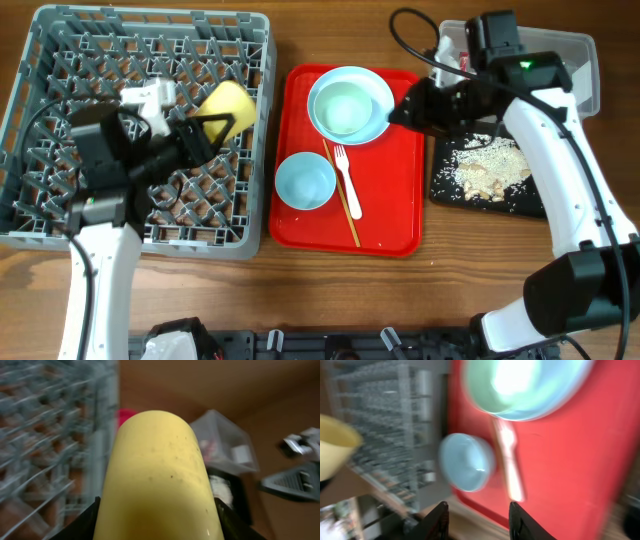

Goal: Sort waste into correct bins and load items into the dishwasher rack

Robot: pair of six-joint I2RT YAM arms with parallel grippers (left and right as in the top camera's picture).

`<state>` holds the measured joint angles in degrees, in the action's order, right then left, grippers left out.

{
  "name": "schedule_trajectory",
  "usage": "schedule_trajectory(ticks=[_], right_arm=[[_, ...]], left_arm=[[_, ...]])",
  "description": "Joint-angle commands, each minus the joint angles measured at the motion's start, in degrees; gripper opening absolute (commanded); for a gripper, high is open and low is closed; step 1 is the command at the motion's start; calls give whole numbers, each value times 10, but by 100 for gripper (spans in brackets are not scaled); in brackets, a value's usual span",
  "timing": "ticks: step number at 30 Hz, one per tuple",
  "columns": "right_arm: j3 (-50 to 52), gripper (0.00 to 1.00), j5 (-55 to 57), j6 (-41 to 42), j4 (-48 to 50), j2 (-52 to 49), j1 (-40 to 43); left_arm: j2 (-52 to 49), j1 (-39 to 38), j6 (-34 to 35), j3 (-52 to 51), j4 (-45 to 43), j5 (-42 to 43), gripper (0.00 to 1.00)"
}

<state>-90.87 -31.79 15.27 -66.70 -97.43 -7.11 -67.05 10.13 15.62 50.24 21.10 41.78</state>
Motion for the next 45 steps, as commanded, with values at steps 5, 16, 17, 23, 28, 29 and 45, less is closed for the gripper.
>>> schedule_trajectory(ticks=[5,16,17,23,28,29,45], right_arm=[[-38,40,192,-33,-93,55,72],[-37,43,261,-33,-139,59,113],[-37,43,261,-33,-139,59,113],[-37,45,258,-47,-135,59,113],[-35,45,258,-47,-133,59,113],[-35,45,258,-48,-133,59,113],[-35,61,258,-48,-135,59,113]], left_arm=[[61,43,-17,73,200,-263,4],[25,57,-19,118,377,-327,4],[20,57,-19,118,384,-327,4],[-18,57,-19,118,398,-332,4],[-51,57,-19,118,398,-379,4],[-59,57,-19,118,396,-385,4],[-170,57,-19,122,331,-322,100]])
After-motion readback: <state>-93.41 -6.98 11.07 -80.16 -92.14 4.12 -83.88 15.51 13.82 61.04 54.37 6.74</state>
